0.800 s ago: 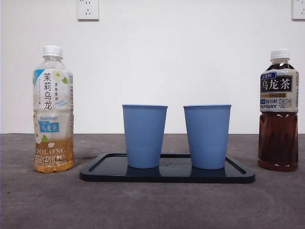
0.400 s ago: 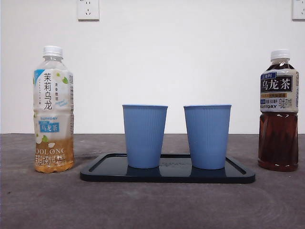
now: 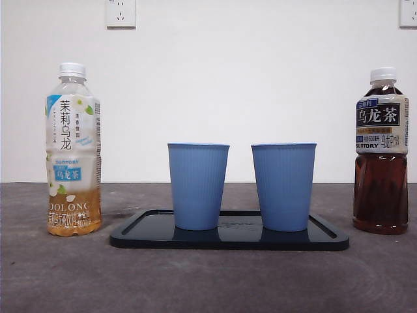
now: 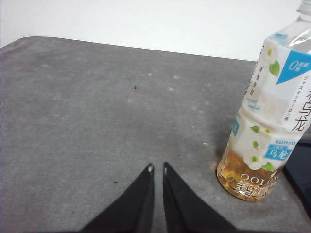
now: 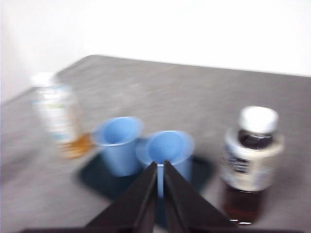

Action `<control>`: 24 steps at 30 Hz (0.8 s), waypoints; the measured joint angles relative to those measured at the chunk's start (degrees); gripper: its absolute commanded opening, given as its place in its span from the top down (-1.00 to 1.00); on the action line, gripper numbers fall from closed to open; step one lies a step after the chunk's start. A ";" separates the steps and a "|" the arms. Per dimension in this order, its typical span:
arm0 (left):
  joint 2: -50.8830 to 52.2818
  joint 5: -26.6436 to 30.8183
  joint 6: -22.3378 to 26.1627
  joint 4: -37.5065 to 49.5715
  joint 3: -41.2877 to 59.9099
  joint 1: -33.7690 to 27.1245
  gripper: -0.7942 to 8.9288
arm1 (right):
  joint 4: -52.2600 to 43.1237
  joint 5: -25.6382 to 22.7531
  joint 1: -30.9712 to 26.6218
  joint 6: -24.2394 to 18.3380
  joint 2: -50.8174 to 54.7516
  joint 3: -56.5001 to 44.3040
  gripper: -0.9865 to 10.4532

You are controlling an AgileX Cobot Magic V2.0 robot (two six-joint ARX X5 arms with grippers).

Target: Pour the drink into the cup

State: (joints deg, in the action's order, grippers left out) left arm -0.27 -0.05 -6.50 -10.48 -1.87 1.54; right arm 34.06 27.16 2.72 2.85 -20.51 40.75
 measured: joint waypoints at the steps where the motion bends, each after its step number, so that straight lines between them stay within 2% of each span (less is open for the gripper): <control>1: 0.00 0.04 0.00 0.00 0.00 0.00 0.78 | -4.07 -2.27 -0.83 -0.09 1.55 -4.83 0.80; 4: 0.00 0.04 0.00 0.00 0.00 0.00 0.78 | -12.15 -9.60 -1.60 -0.15 5.99 -16.33 0.80; 9: 0.00 0.04 0.00 0.00 0.00 0.00 0.78 | -19.96 -22.73 -1.55 -0.26 13.66 -30.73 0.80; 12: 0.00 0.04 0.00 0.00 0.00 0.00 0.78 | -21.18 -27.02 -1.55 -0.28 16.85 -35.87 0.80; 17: 0.02 0.04 0.00 0.00 0.00 -0.02 0.78 | -23.19 -30.82 -1.55 -0.35 20.15 -39.12 0.80; 24: 0.02 0.04 0.00 0.00 0.00 -0.02 0.78 | -24.41 -31.47 -1.55 -0.50 20.26 -39.63 0.80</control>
